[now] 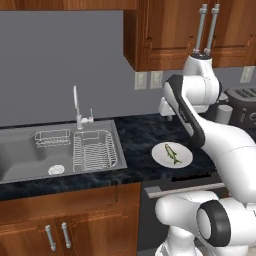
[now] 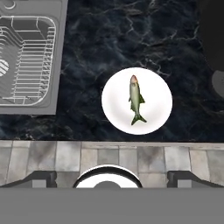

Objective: Retrieve the frozen meat and place it in the pot on a burner. Then turn the burner on.

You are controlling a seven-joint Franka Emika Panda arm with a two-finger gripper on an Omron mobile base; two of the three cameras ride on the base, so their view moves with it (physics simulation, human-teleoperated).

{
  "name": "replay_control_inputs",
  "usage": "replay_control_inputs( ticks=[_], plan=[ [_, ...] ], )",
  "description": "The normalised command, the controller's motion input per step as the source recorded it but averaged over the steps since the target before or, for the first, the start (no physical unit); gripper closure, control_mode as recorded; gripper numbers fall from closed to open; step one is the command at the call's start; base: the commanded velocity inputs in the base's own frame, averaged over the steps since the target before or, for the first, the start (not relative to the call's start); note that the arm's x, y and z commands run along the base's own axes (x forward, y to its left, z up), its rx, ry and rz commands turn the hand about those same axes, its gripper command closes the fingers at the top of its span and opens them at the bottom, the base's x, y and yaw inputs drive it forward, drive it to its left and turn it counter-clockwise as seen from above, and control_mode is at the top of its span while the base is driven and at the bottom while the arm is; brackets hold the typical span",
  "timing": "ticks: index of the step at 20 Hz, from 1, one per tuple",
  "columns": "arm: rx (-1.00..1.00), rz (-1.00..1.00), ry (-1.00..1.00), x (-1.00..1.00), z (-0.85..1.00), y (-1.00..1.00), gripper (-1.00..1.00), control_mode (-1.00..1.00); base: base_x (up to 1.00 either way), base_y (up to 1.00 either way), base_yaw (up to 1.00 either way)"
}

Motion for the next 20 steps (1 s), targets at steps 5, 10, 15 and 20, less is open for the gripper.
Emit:
replay_control_inputs(
  ticks=[5,10,15,20],
  plan=[
    [0.02,-0.02,0.07,0.0,-0.26,-0.48,-1.0,-1.0,0.0,0.0,0.0],
    [0.06,-0.07,0.08,0.07,-0.27,-0.19,-1.0,-1.0,0.0,0.0,0.0],
    [0.02,-0.07,0.19,0.08,-0.29,-0.07,-1.0,-1.0,0.0,0.0,0.0],
    [0.0,0.0,0.07,0.18,-0.22,-0.01,-1.0,-1.0,0.0,0.0,0.0]
  ],
)
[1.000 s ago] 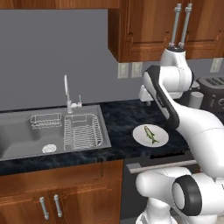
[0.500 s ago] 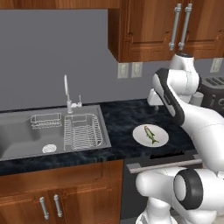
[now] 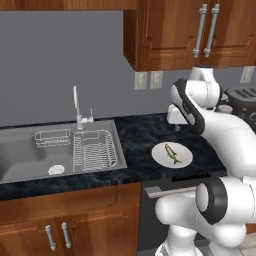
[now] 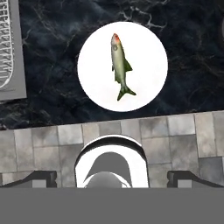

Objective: Retrieve the frozen meat and place it in the pot on a burner. Then turn the burner on.

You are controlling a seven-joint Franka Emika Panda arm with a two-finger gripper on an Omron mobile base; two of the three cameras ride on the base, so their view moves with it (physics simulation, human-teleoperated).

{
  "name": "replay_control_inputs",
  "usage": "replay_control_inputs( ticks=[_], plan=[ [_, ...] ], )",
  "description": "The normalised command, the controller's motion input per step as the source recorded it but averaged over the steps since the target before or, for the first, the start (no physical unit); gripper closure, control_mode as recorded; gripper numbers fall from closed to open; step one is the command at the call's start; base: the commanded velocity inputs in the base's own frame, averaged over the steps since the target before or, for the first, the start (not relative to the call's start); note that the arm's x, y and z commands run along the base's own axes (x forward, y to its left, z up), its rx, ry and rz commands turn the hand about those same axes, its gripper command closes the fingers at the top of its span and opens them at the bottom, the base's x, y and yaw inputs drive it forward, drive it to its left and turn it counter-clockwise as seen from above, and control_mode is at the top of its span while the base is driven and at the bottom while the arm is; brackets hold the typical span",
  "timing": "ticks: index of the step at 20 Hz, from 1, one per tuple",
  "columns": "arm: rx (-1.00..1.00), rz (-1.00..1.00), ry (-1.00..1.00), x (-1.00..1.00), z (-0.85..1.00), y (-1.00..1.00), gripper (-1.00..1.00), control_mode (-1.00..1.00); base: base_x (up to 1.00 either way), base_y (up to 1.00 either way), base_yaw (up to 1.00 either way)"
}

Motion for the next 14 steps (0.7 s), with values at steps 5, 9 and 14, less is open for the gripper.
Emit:
replay_control_inputs(
  ticks=[5,9,14],
  plan=[
    [0.0,0.0,-0.01,0.05,-0.31,-0.04,-1.0,-1.0,0.0,0.0,0.0],
    [-0.02,0.0,-0.04,0.14,-0.48,-0.1,-1.0,-1.0,0.0,0.0,0.0],
    [-0.05,0.0,-0.04,0.34,-0.48,-0.14,-1.0,-1.0,0.0,0.0,0.0]
  ],
)
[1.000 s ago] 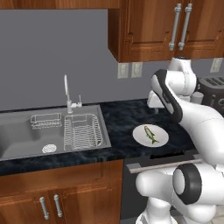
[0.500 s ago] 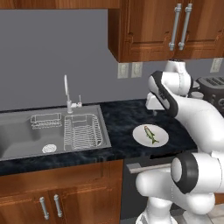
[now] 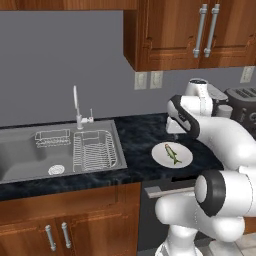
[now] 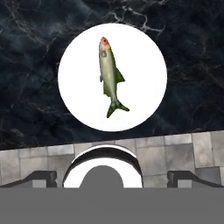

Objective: Retrieve the frozen meat and place it in the pot on a burner. Then turn the burner on.

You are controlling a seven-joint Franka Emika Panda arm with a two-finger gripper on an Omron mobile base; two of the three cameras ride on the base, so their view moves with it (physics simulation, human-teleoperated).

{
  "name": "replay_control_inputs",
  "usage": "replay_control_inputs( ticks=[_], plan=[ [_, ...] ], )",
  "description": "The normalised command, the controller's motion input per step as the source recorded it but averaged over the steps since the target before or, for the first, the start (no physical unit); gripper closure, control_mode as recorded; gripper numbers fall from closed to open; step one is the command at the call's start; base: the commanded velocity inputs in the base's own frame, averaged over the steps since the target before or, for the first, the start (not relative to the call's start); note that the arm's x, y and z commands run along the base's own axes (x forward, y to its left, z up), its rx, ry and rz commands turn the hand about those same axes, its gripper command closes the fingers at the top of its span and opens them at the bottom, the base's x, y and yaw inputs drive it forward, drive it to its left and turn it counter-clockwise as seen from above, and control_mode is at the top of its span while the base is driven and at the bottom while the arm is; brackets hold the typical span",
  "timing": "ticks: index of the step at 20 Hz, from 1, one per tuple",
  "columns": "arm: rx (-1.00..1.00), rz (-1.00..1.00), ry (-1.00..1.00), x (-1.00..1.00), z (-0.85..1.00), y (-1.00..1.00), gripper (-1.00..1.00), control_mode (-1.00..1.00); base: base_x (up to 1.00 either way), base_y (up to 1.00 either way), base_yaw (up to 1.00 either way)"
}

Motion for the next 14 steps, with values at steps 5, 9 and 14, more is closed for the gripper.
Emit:
replay_control_inputs(
  ticks=[5,9,14],
  plan=[
    [-0.05,0.0,-0.04,0.4,-0.37,-0.05,-1.0,-1.0,0.0,0.0,0.0],
    [-0.02,0.0,-0.04,0.36,-0.2,-0.02,-1.0,-1.0,0.0,0.0,0.0],
    [0.0,0.0,0.0,0.26,-0.02,0.0,-1.0,-1.0,0.0,0.0,0.0]
  ],
)
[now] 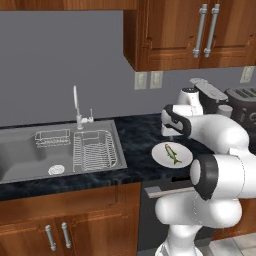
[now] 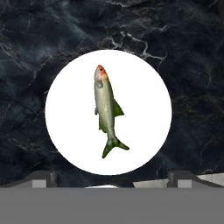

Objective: Retrieve the frozen meat and place it in the pot on a burner. Then turn the burner on.

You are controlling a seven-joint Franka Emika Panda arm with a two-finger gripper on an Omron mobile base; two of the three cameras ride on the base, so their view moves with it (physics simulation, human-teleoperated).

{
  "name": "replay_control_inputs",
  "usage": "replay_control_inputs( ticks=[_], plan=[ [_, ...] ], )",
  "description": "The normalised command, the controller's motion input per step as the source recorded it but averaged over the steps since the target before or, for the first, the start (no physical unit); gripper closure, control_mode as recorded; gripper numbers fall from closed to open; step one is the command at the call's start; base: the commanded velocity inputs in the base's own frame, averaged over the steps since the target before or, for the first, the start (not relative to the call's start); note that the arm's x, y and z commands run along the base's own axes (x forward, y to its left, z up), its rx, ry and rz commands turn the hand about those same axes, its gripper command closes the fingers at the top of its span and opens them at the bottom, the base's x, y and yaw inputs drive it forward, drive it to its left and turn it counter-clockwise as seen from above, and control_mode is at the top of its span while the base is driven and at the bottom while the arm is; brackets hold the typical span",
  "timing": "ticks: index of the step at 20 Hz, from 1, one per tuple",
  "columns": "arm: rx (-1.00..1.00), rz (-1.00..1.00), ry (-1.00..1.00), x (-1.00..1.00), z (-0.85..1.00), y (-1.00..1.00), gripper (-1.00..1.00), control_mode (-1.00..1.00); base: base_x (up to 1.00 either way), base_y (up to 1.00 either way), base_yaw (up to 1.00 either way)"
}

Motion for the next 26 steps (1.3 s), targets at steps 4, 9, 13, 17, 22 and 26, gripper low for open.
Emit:
replay_control_inputs(
  ticks=[4,9,13,17,22,26],
  plan=[
    [0.0,0.0,0.0,0.26,-0.13,0.0,-1.0,-1.0,0.0,0.0,0.0],
    [0.0,0.0,0.0,0.17,-0.18,0.0,-1.0,-1.0,0.0,0.0,0.0],
    [0.0,0.0,-0.01,0.03,-0.2,0.0,-1.0,-1.0,0.0,0.0,0.0],
    [0.0,0.0,0.0,0.0,-0.33,0.0,-1.0,-1.0,0.0,0.0,0.0],
    [0.0,0.0,0.0,0.0,-0.35,0.0,-1.0,-1.0,0.0,0.0,0.0],
    [0.0,0.0,0.0,0.0,-0.35,0.0,-1.0,-1.0,0.0,0.0,0.0]
  ],
)
